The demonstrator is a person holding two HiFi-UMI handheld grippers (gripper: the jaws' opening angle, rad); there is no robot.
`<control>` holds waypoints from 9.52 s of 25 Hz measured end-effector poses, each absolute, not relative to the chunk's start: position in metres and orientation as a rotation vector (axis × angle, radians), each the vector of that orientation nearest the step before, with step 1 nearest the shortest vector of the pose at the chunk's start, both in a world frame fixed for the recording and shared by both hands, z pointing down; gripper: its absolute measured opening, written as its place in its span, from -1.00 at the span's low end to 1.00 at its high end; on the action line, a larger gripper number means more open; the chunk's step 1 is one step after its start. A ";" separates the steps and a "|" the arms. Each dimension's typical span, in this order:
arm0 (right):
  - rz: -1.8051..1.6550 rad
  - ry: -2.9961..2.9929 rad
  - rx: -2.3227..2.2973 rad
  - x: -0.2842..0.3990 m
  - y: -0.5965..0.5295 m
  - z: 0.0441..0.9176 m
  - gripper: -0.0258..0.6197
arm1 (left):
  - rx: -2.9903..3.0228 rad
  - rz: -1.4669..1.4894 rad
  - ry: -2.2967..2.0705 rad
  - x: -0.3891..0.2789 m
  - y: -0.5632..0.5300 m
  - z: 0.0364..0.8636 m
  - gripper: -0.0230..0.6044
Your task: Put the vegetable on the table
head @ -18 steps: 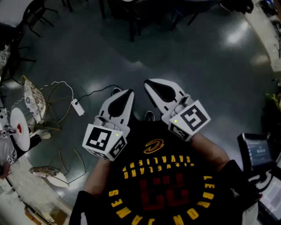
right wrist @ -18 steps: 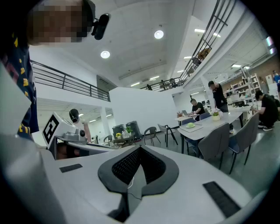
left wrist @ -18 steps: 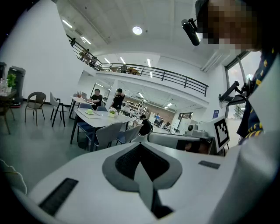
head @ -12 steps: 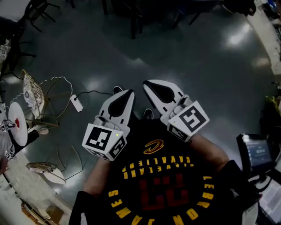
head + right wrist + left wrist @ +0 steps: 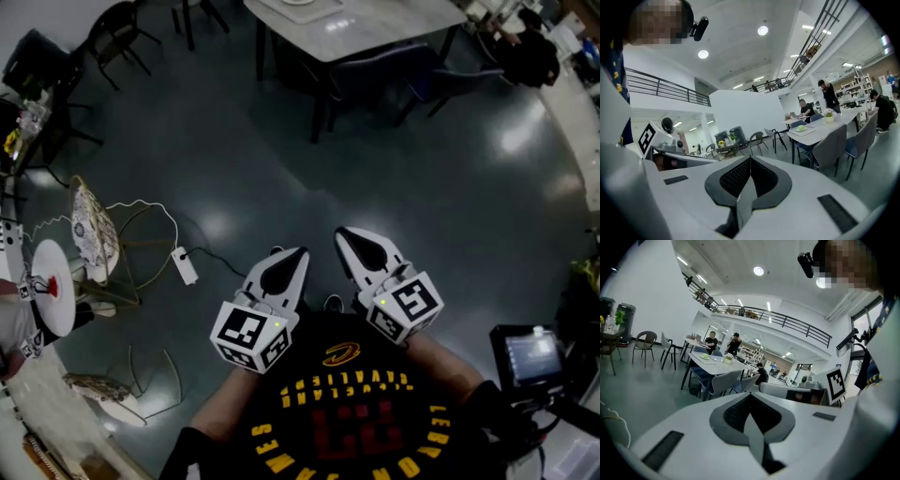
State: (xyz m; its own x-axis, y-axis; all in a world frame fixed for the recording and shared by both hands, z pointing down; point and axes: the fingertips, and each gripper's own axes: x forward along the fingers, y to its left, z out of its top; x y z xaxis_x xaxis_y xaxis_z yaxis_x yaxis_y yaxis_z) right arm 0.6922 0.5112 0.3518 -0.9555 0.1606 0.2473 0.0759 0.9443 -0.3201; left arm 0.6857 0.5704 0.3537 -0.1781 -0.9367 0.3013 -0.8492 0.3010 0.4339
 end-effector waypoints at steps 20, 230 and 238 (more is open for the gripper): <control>0.372 -2.819 -0.072 0.469 0.498 0.335 -0.90 | 1.614 -0.376 -1.999 0.450 0.560 0.337 -0.93; 1.739 -2.027 0.995 -0.110 -0.078 0.603 -0.82 | 1.389 0.226 -0.797 -0.253 -0.046 0.605 -0.83; 1.750 -2.045 1.080 -0.092 -0.074 0.596 -0.81 | 1.451 0.254 -0.762 -0.237 -0.051 0.594 -0.84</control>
